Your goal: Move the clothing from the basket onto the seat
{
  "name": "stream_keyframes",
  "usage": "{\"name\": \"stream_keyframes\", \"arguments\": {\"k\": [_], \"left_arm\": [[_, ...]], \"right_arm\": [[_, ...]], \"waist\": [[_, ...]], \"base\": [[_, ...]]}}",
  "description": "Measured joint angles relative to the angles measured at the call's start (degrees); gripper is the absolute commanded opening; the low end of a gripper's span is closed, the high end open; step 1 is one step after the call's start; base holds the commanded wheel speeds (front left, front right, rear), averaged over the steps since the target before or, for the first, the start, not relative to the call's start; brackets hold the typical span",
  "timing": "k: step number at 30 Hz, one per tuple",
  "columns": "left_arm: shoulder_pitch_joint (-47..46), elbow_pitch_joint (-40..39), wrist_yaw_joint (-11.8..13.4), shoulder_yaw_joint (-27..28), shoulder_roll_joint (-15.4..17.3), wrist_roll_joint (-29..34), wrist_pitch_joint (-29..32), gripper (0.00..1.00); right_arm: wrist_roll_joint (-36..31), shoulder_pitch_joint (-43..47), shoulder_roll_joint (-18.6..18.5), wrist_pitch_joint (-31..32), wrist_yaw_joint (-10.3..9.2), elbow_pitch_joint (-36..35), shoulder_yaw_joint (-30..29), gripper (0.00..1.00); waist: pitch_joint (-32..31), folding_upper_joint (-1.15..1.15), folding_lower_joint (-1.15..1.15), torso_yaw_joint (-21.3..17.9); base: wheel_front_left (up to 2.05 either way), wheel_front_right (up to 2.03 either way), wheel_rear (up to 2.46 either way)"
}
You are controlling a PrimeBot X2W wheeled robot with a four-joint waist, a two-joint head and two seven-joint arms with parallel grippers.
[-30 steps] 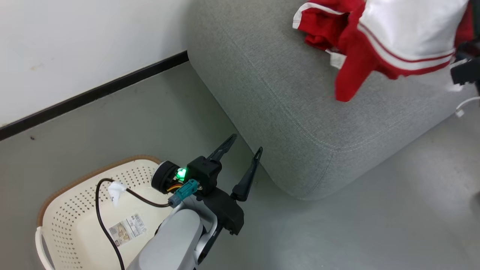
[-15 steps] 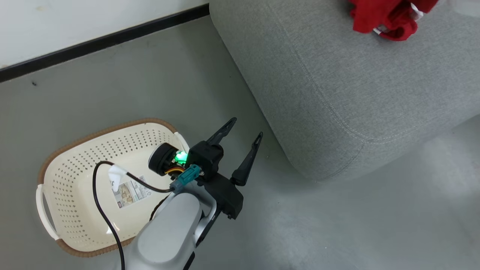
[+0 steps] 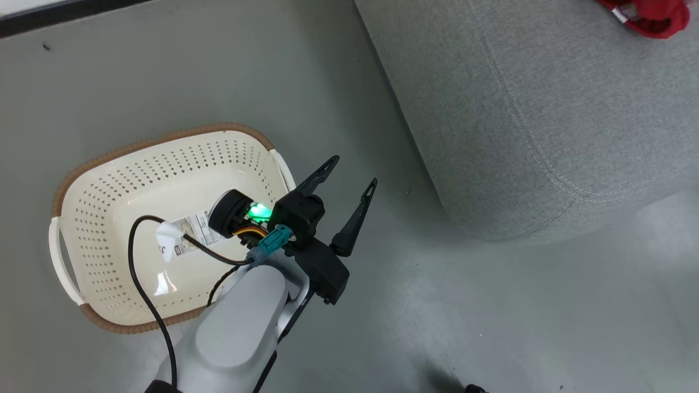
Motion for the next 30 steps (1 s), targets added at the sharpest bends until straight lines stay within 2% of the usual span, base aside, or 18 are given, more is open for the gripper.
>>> {"name": "stream_keyframes", "arguments": {"k": [3, 7, 10, 15, 20, 23, 26, 30], "left_arm": [[-0.5, 0.4, 0.0, -0.5, -0.1, 0.1, 0.0, 1.0], [-1.6, 0.7, 0.0, -0.9, -0.1, 0.6, 0.0, 1.0], [-2.2, 0.9, -0.5, -1.4, -0.1, 1.0, 0.0, 1.0], [-2.6, 1.2, -0.5, -1.4, 0.1, 1.0, 0.0, 1.0], [-4.1, 1.5, -0.5, -2.9, 0.0, 2.6, 0.0, 1.0], [-4.3, 1.9, -0.5, -2.8, -0.1, 2.6, 0.0, 1.0], [-4.3, 2.4, -0.5, -2.6, 0.0, 2.5, 0.0, 1.0], [-4.3, 2.6, -0.5, -2.0, -0.1, 2.4, 0.0, 1.0]], "right_arm": [[-0.2, -0.2, -0.3, 0.0, -0.91, 2.4, -0.4, 0.0], [-0.2, -0.4, 0.1, 0.0, -1.11, 5.5, -0.3, 0.0], [0.3, -0.5, 1.5, 0.0, -1.51, 8.2, -0.5, 0.0], [3.7, -0.8, 4.2, 0.6, -3.55, 14.7, -3.3, 0.0], [5.2, -3.2, 2.2, 2.1, -2.77, 19.4, -4.7, 0.0], [7.0, -3.6, 4.1, 2.9, -2.21, 21.5, -5.1, 0.0], [8.9, -3.9, 6.9, 3.5, -0.83, 23.3, -5.6, 0.0], [8.8, -3.9, 7.3, 3.0, -0.24, 24.2, -5.1, 0.0]], "waist": [[1.5, 0.0, 0.0, 0.6], [3.3, 0.0, -0.01, 1.4], [4.7, 0.0, -0.01, 2.1], [7.6, 0.0, -0.01, 3.2], [9.8, -0.01, -0.01, 4.4], [10.8, -0.01, -0.01, 5.2], [11.4, 0.0, 0.0, 6.2], [11.4, -0.01, -0.01, 7.1]], "base": [[0.0, 0.0, 0.0], [0.0, 0.0, 0.0], [0.0, 0.0, 0.0], [0.0, 0.0, 0.0], [0.0, 0.0, 0.0], [0.0, 0.0, 0.0], [0.0, 0.0, 0.0], [0.0, 0.0, 0.0]]}}
